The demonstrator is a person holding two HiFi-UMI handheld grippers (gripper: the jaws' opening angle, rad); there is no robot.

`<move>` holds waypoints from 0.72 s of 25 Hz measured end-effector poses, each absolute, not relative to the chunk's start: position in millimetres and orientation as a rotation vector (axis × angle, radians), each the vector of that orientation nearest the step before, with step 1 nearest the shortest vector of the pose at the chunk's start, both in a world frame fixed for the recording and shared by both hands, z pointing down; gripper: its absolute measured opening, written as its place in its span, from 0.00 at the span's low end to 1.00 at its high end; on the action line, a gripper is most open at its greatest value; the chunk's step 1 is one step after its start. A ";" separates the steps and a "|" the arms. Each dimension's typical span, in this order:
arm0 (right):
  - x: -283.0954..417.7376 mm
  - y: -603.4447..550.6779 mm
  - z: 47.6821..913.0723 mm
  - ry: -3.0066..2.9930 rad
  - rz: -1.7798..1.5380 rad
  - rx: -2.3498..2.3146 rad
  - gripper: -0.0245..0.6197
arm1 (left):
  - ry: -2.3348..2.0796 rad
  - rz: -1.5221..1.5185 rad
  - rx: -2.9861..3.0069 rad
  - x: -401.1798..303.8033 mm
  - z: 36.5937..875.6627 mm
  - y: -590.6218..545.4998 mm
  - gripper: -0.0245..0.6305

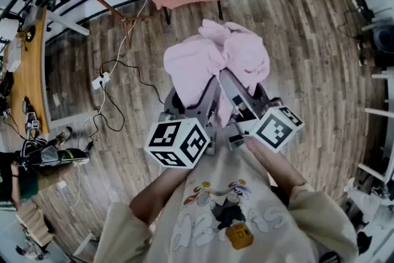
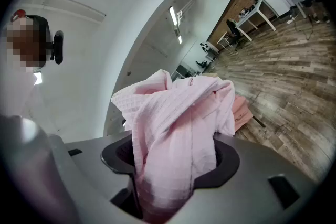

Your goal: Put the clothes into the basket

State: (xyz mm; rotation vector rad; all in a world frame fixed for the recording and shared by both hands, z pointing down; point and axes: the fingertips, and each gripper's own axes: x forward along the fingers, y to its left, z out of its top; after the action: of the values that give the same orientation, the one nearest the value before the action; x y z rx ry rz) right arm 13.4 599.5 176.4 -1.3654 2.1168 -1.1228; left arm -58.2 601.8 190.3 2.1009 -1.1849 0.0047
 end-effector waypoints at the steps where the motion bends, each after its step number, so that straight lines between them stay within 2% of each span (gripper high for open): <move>1: 9.2 600.6 177.5 2.116 -1.125 -1.371 0.48 | -1.180 0.004 2.098 -62.2 191.9 603.0 0.48; 18: -35.7 619.2 194.4 2.044 -1.206 -1.433 0.48 | -1.086 0.033 2.076 -106.7 210.1 619.8 0.48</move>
State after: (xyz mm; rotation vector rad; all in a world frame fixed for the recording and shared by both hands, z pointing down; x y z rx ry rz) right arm -35.7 619.2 194.4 -1.4331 2.0439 -1.2063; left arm -106.7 619.8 210.1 2.0757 -1.0859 0.0325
